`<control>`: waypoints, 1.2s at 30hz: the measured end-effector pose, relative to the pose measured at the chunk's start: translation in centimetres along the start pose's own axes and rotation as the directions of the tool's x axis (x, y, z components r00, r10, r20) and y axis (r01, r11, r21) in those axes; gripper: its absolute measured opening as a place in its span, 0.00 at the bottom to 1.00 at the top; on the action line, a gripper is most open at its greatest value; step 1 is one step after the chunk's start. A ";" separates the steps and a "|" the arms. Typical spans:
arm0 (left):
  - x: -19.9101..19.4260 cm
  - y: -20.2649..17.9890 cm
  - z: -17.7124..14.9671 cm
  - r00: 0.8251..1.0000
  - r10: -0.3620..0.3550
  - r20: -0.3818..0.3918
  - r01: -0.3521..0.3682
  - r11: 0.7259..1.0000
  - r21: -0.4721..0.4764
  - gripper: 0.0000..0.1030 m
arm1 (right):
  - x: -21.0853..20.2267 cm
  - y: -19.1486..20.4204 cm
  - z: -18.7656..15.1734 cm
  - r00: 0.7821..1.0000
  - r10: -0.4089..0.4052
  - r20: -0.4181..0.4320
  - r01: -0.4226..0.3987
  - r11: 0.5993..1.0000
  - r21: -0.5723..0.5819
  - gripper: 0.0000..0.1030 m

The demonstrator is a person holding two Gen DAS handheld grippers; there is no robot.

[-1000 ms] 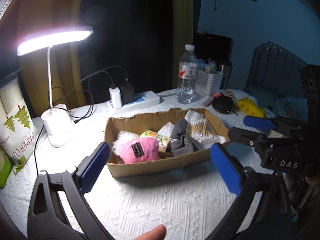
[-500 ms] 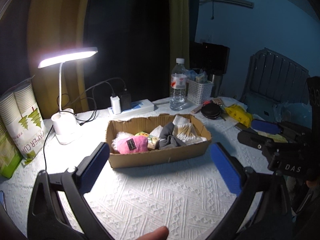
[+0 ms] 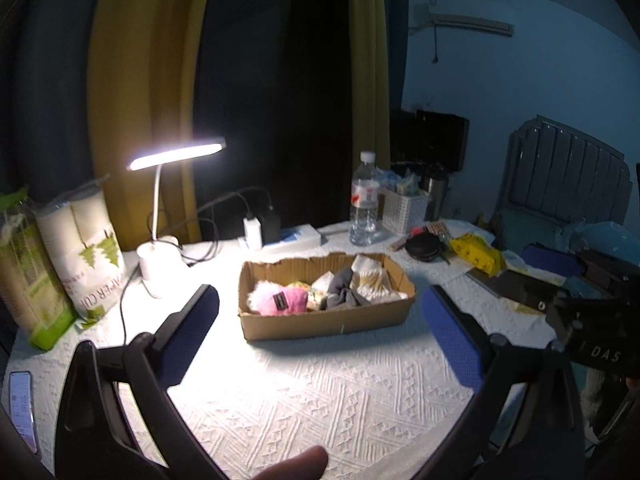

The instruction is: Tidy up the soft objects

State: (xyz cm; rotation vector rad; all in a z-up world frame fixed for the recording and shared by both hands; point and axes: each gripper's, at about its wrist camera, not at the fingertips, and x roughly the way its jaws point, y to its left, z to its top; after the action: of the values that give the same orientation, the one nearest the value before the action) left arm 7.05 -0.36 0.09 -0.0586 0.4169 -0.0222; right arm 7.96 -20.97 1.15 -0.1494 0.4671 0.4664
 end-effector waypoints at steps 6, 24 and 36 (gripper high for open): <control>-2.2 -0.2 1.1 0.999 0.020 0.046 -0.020 1.000 0.003 0.99 | -2.3 0.5 0.9 0.999 -0.007 0.046 0.008 1.000 -0.018 0.71; -4.5 -0.9 2.2 0.995 0.019 0.099 -0.021 0.999 0.025 0.99 | -4.5 0.5 1.7 0.995 -0.022 0.098 0.022 1.000 -0.007 0.71; -4.9 -1.0 2.4 0.994 0.019 0.110 -0.022 0.999 0.027 0.99 | -4.6 0.4 1.7 0.995 -0.023 0.098 0.023 1.000 -0.006 0.71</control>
State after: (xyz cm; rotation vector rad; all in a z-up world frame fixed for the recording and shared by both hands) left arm 3.58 -1.04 4.29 -0.0274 0.3075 -0.0046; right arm 4.84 -22.01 4.76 -0.1377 0.3676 0.4506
